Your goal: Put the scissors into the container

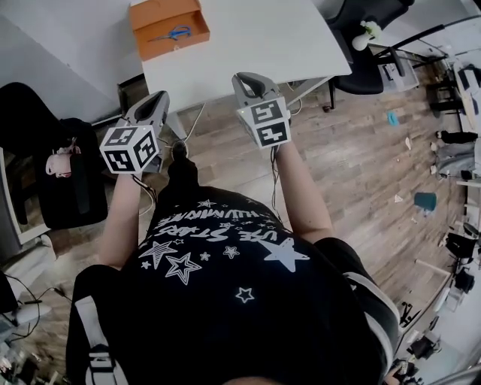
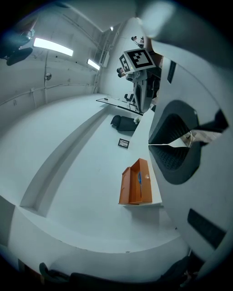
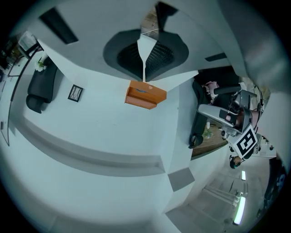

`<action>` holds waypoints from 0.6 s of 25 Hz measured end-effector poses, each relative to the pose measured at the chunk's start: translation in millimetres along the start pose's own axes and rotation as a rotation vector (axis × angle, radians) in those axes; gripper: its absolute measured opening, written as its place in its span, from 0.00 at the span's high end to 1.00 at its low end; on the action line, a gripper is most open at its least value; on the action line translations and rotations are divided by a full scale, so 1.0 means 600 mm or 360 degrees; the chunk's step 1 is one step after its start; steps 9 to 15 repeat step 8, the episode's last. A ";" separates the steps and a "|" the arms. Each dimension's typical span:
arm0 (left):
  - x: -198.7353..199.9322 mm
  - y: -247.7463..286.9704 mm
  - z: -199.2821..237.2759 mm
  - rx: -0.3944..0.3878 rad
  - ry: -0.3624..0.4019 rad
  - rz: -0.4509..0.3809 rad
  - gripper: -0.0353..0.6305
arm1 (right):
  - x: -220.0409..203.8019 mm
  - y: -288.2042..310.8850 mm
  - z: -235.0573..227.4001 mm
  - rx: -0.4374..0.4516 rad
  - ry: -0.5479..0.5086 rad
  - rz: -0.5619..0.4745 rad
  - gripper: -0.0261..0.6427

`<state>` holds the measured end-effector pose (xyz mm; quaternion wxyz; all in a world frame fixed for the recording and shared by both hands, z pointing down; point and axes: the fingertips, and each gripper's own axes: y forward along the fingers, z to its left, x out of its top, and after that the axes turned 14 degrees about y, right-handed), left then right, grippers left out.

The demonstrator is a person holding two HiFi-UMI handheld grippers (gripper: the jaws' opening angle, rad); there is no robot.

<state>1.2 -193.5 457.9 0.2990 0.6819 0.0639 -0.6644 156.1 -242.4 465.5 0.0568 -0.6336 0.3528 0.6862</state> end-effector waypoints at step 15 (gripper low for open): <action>-0.044 -0.060 -0.064 0.0010 -0.0035 0.0023 0.91 | -0.050 -0.078 0.020 -0.0009 0.0091 0.0007 0.89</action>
